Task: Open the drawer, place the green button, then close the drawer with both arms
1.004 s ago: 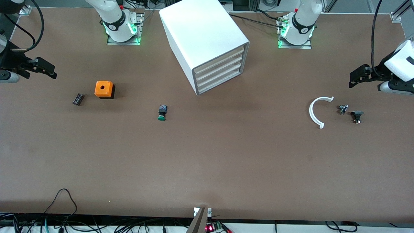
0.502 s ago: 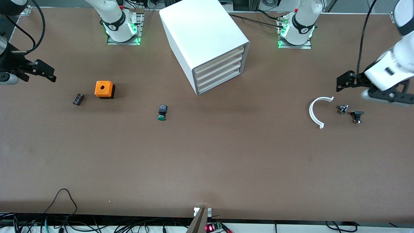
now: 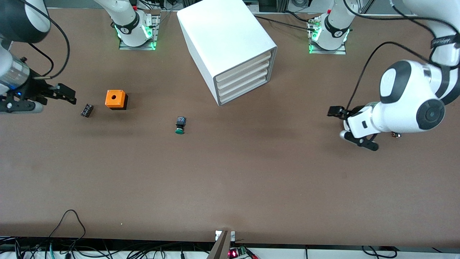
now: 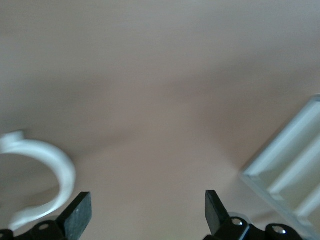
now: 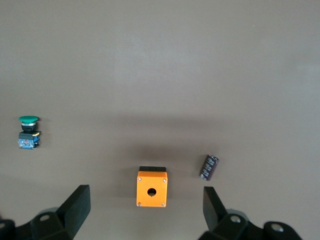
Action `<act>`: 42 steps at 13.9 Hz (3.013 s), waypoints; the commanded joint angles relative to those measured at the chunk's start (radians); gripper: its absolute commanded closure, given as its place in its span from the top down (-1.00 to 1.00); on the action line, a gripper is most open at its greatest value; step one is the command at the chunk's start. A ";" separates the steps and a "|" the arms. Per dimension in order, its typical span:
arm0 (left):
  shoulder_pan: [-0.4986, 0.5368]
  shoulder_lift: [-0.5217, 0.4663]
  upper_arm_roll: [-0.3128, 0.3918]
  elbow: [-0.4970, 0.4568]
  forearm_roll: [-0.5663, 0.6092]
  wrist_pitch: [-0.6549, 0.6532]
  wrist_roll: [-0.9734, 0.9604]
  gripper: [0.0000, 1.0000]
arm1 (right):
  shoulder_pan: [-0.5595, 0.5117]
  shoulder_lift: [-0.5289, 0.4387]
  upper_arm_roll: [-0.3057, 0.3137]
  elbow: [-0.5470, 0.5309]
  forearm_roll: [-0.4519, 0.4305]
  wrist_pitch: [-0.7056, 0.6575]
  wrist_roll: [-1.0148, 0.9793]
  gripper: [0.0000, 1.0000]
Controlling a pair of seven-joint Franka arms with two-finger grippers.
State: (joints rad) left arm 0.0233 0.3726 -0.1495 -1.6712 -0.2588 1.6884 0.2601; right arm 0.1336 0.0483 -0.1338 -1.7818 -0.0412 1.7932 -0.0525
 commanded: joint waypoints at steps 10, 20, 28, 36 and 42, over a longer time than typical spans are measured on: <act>-0.138 0.170 -0.080 -0.386 -0.734 0.174 0.339 1.00 | 0.121 0.249 -0.001 0.082 0.133 0.095 0.098 1.00; -0.200 0.210 -0.216 -0.479 -0.806 0.299 0.367 0.36 | 0.280 0.390 -0.001 0.082 0.150 0.215 0.267 0.98; -0.116 0.186 -0.177 -0.444 -0.784 0.303 0.364 -1.00 | 0.438 0.485 -0.001 0.047 0.150 0.392 0.540 0.94; -0.037 0.180 -0.033 -0.340 -0.763 0.301 0.367 0.99 | 0.440 0.481 0.051 -0.152 0.150 0.614 0.546 0.93; 0.027 0.020 -0.035 -0.338 -0.769 0.489 0.360 1.00 | 0.440 0.487 0.076 -0.182 0.147 0.617 0.571 0.78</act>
State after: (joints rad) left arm 0.0016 0.4987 -0.1820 -1.9895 -1.0324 2.0790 0.6419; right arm 0.5745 0.5558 -0.0660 -1.9238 0.0930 2.3898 0.5083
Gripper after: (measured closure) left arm 0.229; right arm 0.066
